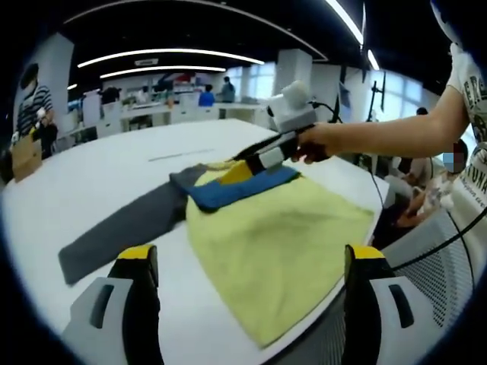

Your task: Fold the garment on the visible template until the final outline fits inside the template.

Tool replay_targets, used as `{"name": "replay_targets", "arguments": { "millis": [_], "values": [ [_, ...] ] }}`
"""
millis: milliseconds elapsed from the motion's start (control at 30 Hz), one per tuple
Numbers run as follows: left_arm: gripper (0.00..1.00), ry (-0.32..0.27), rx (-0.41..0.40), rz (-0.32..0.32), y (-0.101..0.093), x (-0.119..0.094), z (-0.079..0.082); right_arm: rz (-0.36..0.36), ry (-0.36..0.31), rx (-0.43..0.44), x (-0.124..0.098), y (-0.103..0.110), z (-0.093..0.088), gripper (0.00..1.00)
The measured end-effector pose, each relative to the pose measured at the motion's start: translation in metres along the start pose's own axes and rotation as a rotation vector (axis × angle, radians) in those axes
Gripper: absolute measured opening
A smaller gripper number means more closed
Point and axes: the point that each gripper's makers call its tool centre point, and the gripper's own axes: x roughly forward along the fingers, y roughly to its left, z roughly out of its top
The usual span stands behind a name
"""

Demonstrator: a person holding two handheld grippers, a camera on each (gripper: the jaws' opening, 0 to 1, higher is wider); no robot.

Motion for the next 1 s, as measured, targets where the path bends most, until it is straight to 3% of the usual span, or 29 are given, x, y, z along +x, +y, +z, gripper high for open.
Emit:
{"name": "replay_targets", "arguments": {
  "millis": [133,367,1000],
  "values": [
    [0.99,-0.001,0.006,-0.002,-0.001,0.001,0.001,-0.035,0.022,-0.027,-0.011,-0.012,-0.008,0.93],
    [0.99,0.003,0.014,-0.013,-0.003,0.003,0.001,-0.044,0.024,0.032,-0.027,-0.025,-0.02,0.96],
    [0.99,0.011,0.018,-0.013,-0.002,0.005,-0.001,-0.181,0.08,0.102,-0.087,-0.091,-0.07,0.86]
  ]
}}
